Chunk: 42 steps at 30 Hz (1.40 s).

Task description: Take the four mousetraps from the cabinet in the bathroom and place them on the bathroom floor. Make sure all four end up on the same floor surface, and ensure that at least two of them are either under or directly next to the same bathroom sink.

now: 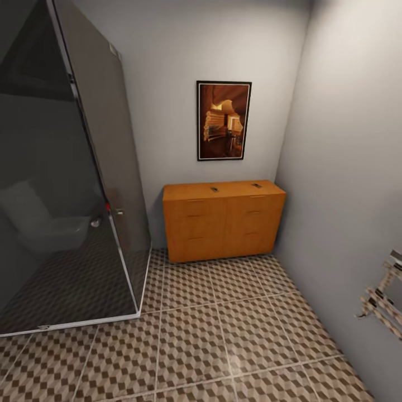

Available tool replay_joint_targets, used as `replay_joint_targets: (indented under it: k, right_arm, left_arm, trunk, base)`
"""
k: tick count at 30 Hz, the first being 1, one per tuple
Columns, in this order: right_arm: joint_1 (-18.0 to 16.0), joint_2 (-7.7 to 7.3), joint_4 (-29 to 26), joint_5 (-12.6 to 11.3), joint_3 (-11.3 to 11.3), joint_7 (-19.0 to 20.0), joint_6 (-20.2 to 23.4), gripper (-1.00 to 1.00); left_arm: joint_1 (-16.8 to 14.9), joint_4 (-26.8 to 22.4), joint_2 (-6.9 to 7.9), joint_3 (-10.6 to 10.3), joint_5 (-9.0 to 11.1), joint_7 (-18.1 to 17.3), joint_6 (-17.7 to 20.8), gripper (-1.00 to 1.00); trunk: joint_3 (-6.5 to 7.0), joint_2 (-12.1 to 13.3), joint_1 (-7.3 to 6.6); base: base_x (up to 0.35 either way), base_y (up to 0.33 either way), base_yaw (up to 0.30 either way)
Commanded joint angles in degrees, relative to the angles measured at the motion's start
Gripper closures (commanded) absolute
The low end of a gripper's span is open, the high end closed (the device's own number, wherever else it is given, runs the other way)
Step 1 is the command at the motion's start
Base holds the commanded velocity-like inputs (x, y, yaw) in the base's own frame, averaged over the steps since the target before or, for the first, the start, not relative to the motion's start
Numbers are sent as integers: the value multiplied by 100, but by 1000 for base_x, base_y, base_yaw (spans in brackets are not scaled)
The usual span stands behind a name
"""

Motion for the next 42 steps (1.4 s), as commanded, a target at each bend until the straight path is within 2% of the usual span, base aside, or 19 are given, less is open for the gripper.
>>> replay_joint_targets:
  k: [1, 42]
  right_arm:
    - [-7, 2, 8, -31, 48, 32, 11, -100]
    - [-7, 4, 8, -26, 48, 32, 8, -100]
  left_arm:
    - [-8, 7, -4, 25, 15, 14, 8, -100]
    - [-8, 7, -21, 23, 15, 11, 8, -100]
  trunk:
    - [-12, -12, 7]
    - [-12, -12, 7]
  base:
    - [337, -106, 1]
    - [337, -123, 0]
